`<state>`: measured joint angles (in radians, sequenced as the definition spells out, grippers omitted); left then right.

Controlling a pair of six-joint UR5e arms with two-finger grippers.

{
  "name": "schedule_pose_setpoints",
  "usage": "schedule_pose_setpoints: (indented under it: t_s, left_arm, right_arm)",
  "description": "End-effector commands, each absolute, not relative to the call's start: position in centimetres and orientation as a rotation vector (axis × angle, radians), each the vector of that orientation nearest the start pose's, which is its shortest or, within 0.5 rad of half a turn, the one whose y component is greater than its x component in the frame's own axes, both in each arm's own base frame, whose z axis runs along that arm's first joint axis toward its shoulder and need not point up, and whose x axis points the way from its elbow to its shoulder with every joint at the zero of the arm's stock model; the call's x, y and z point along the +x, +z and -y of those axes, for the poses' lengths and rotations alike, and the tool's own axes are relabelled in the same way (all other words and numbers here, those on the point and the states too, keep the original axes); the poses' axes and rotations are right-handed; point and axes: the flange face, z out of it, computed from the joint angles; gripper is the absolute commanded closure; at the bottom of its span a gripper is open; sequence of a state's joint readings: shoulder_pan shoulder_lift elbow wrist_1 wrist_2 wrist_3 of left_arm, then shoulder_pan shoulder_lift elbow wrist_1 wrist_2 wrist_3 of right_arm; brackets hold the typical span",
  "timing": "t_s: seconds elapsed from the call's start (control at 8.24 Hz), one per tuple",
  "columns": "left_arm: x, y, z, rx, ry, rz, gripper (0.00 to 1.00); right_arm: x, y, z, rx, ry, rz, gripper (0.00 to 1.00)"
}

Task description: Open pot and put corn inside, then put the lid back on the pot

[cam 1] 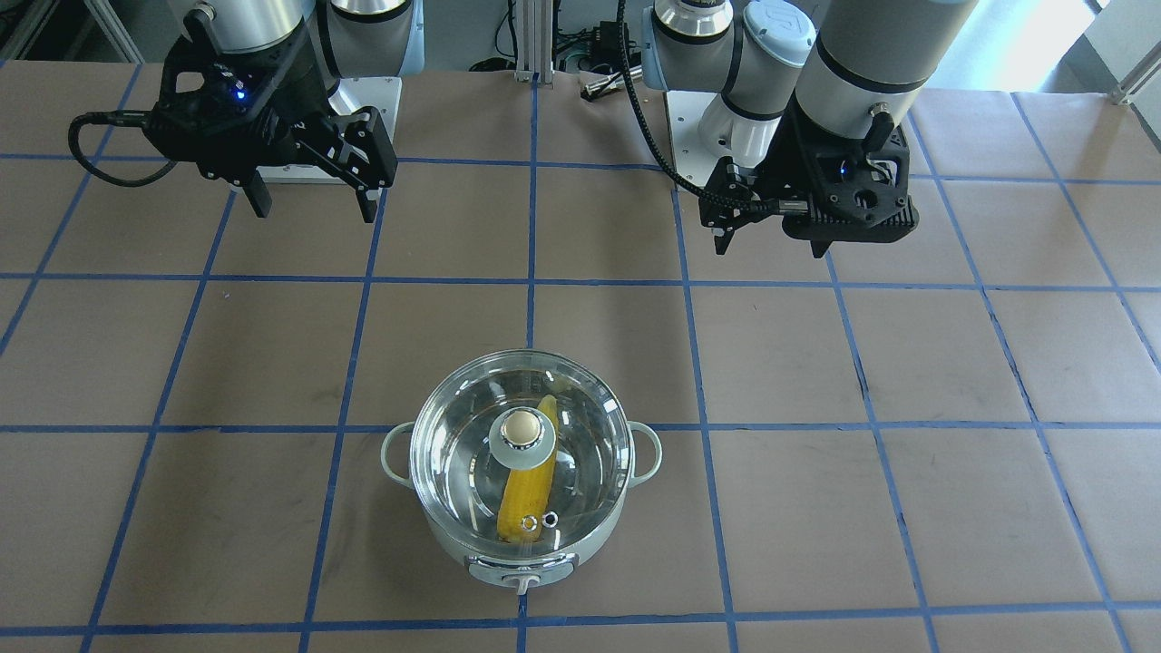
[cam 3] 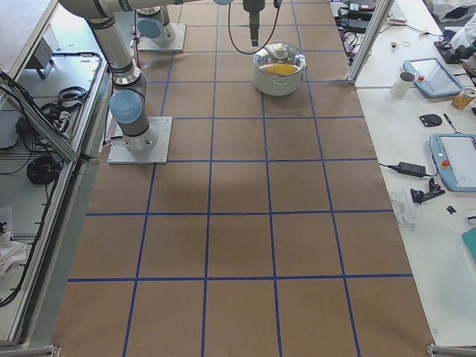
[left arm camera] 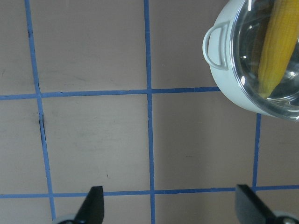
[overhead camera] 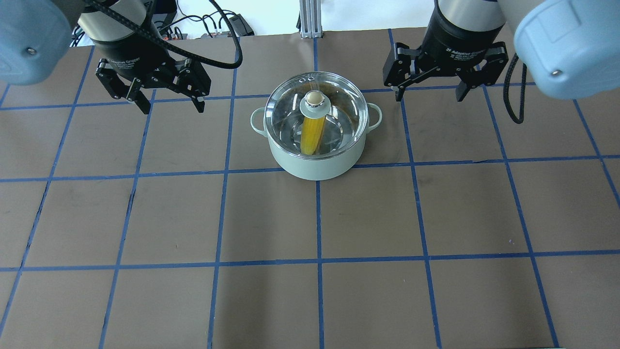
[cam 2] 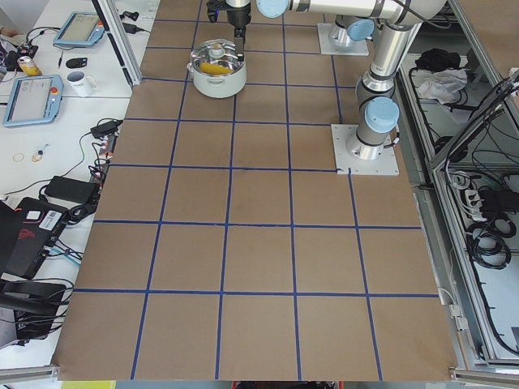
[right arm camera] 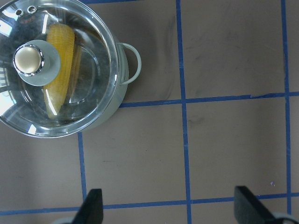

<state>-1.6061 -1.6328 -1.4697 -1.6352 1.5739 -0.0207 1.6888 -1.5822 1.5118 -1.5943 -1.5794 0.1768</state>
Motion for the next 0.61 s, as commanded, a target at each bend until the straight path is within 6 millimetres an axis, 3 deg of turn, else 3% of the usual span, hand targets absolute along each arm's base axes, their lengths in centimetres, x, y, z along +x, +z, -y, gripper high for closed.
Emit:
schedule_pose_setpoints:
  t_s: [0.0,0.49]
  left_arm:
    - [-15.09,49.96,51.0,0.027,0.041,-3.136,0.0]
    - [-15.11,49.96,51.0,0.031,0.041,-3.137,0.0]
  right_arm:
    - [18.61,53.32,46.6,0.099,-0.136,-3.137,0.0]
    - [18.6,53.25,46.59,0.099,-0.134,-3.137,0.0]
